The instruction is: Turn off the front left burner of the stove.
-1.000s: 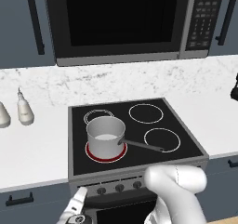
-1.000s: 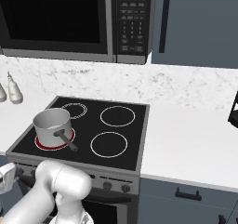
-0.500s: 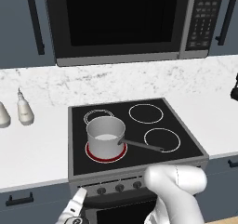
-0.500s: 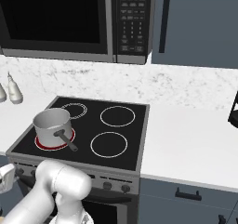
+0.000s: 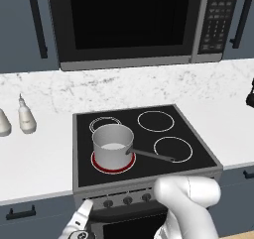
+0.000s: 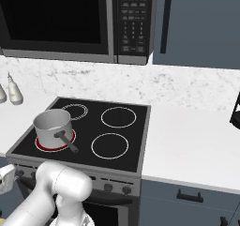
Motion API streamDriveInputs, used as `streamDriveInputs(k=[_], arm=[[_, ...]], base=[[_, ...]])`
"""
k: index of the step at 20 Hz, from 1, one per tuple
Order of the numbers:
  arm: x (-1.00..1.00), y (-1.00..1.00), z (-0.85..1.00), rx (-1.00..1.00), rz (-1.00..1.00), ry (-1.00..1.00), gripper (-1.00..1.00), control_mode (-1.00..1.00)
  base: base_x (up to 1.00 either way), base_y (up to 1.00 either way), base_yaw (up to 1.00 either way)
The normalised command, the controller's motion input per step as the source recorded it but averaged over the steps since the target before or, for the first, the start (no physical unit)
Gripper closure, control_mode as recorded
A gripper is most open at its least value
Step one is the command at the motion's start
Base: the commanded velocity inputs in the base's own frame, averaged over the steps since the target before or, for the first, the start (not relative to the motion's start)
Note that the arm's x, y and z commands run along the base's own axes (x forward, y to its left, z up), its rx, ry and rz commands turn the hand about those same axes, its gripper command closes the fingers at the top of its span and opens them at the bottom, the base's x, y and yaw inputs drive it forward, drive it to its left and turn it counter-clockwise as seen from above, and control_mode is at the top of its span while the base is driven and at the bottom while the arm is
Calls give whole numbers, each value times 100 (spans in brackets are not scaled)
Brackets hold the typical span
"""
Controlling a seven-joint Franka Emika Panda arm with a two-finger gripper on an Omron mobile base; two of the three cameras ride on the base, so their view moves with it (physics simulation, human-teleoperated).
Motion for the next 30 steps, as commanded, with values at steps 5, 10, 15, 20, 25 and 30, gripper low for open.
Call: streamDriveInputs(k=[5, 10, 15, 20, 25, 30], arm=[[0, 0, 17, 21, -1, 0, 100, -100], [0, 0, 22, 45, -12, -5, 100, -100], [0, 0, 25, 55, -20, -10, 100, -100], [0, 0, 27, 52, -22, -16, 100, -100], [0, 0, 17, 54, -22, -22, 100, -100], [0, 0, 20, 52, -21, -26, 100, -100]], base=[[0, 0, 0], [0, 0, 0], [0, 0, 0], [0, 0, 0], [0, 0, 0], [0, 0, 0]])
